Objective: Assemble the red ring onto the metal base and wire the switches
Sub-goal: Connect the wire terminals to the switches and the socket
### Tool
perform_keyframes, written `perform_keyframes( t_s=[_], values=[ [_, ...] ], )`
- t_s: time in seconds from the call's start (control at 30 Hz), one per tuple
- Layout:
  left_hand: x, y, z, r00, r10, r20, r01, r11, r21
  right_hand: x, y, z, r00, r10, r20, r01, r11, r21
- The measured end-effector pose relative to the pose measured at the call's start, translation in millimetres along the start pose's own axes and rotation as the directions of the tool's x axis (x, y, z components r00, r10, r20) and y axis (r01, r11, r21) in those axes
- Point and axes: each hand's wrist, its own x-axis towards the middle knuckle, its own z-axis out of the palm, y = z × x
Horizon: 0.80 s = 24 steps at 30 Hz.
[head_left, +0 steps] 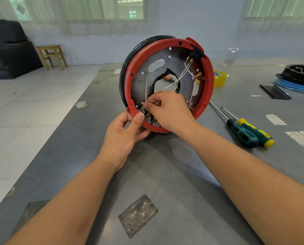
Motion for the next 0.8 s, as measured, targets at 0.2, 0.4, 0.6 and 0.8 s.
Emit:
perform_keyframes(
  t_s=[0.2, 0.4, 0.6, 0.8],
  values=[
    [-0.6, -0.1, 0.4, 1.0, -0.002, 0.004, 0.002, 1.0, -0.012, -1.0, 0.3, 1.2, 0.999, 0.039, -0.016, -0.039, 0.999, 0.019],
    [0.4, -0.8, -0.7, 1.0, 0.002, 0.022, -0.001, 1.0, -0.017, -1.4, -1.3, 1.6, 0.998, 0.057, -0.019, -0.056, 0.998, 0.024],
    [0.6, -0.5, -1.0, 0.999, -0.002, 0.042, 0.004, 0.999, -0.043, -2.5, -2.4, 1.6, 0.999, 0.051, -0.014, -0.05, 0.999, 0.02],
    [0.0, 1.1, -0.6, 1.0, -0.009, 0.014, 0.009, 0.999, -0.043, -1.7, -1.7, -2.3, 0.997, 0.066, 0.025, -0.068, 0.993, 0.092]
  ],
)
